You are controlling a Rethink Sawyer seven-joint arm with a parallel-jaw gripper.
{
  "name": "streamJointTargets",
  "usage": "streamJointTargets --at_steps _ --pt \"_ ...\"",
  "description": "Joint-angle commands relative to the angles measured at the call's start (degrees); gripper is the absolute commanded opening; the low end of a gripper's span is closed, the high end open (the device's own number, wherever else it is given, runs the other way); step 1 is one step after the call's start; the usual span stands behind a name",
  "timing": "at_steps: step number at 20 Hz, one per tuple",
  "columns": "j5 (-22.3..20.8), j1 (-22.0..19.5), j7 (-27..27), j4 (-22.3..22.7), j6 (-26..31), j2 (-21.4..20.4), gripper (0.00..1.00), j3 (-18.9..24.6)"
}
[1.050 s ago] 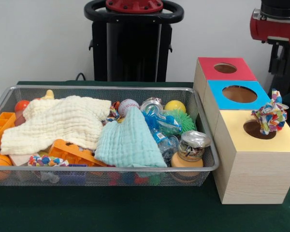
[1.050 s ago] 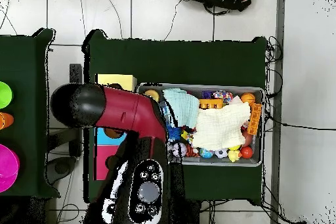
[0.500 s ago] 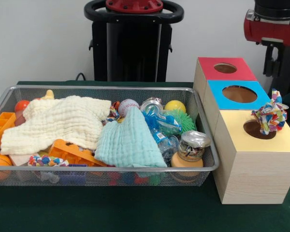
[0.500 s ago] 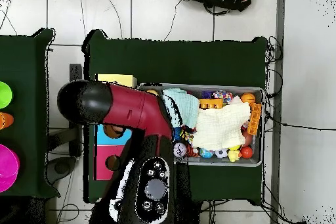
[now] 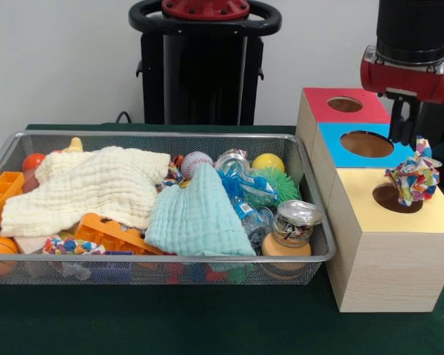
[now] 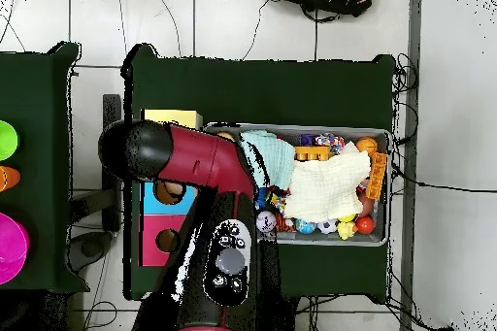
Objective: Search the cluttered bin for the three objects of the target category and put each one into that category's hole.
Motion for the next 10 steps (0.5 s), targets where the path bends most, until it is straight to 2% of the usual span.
streamJointTargets --at_steps 1,5,10 --pt "-1.1 -1.1 9.0 0.5 -4.6 4.1 0.00 2.1" --pt "-1.0 -1.0 9.1 0.9 -6.6 4.9 0.00 2.2" --pt "-0.7 -0.7 9.5 1.0 -5.8 4.4 0.00 2.1"
